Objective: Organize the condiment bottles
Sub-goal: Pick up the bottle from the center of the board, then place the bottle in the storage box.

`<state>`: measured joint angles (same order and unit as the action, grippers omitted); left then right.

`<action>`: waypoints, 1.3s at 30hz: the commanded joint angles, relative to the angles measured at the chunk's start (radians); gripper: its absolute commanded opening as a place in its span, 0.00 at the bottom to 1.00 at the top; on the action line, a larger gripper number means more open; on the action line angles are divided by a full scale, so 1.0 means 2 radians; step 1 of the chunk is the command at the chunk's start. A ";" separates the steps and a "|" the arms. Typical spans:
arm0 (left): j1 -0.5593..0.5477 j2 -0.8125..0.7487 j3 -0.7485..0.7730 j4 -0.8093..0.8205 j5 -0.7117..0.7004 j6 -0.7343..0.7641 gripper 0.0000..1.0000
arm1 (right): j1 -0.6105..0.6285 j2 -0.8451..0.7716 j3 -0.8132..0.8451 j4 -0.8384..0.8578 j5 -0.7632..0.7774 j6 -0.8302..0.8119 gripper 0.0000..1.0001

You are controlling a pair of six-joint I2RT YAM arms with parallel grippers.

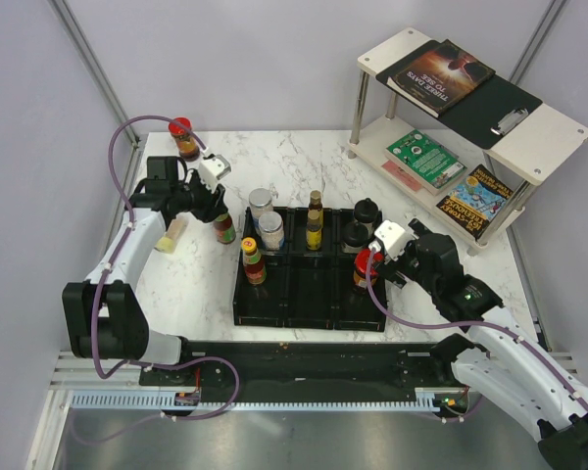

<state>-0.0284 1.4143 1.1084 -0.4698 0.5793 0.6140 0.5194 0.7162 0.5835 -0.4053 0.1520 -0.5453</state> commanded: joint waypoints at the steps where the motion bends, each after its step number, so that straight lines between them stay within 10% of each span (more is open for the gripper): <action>1: 0.000 0.009 0.014 0.006 -0.010 0.004 0.02 | -0.003 -0.005 0.006 0.002 -0.005 0.006 0.98; 12: 0.000 -0.118 0.021 -0.020 -0.038 0.010 0.02 | -0.004 -0.005 0.006 0.002 -0.006 0.007 0.98; 39: -0.002 -0.325 0.050 -0.425 0.168 0.214 0.02 | -0.013 0.002 0.007 0.003 -0.005 0.007 0.98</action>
<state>-0.0288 0.7982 1.1320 -1.2453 0.7620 0.9283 0.5034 0.7216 0.5835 -0.4114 0.1509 -0.5449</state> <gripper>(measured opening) 0.449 0.982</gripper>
